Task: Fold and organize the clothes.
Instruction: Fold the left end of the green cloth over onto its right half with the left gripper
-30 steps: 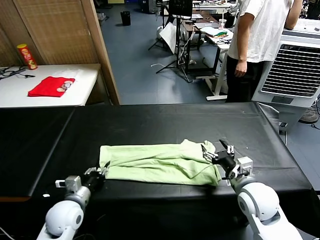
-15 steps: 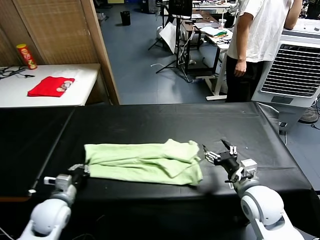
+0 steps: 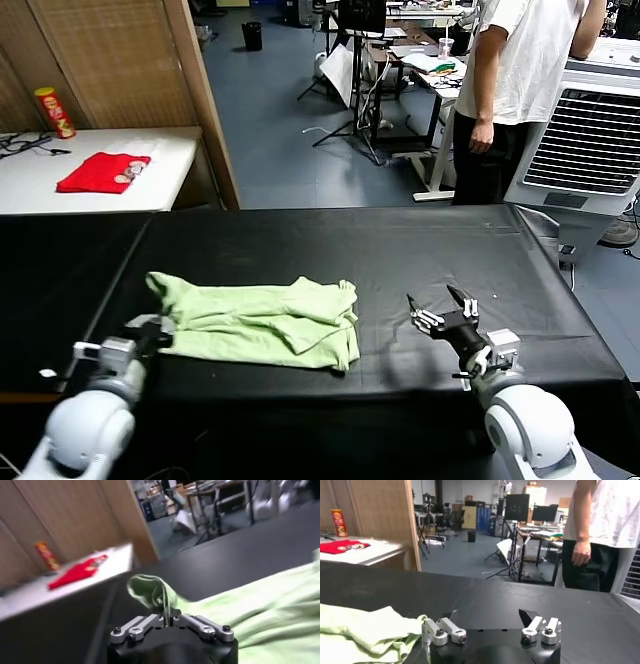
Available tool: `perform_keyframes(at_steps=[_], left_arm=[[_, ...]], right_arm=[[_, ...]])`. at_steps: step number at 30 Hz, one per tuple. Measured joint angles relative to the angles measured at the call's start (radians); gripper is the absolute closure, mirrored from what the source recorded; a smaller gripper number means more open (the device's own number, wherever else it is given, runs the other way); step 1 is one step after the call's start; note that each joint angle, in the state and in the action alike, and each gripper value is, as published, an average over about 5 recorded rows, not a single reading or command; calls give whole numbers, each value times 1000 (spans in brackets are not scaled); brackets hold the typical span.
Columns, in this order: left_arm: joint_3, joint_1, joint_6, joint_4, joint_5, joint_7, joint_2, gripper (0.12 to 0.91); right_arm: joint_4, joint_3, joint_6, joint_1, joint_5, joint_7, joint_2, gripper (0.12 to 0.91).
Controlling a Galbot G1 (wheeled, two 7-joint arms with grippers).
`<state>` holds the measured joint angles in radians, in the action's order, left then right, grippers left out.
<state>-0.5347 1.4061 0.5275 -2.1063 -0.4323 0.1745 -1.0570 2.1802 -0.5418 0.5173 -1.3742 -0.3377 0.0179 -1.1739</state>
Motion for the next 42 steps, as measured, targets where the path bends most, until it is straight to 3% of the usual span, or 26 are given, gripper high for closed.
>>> perform_keyframes(at_steps=[3,14,30,33,42], left_arm=[[78,-33,25,-25,-73,31,-60,863],[286,-162,64,12,-133,62,-250,863],[334,-183,68,53,-159,106,-394,862],[335,-183,63,63,-163,104,-416,806],[313,-184,62,60,-149,87,-489,337]], right_arm=[[8,-11,-1,-17,8,0,-9,227],[-1,-16,0,-33,28,-1,-29,227],[-41,30,2,-4,56,-9,-29,227],[-52,43,-1,5,57,-18,-24,227],[-87,115,-12,63,15,-68,1,227]])
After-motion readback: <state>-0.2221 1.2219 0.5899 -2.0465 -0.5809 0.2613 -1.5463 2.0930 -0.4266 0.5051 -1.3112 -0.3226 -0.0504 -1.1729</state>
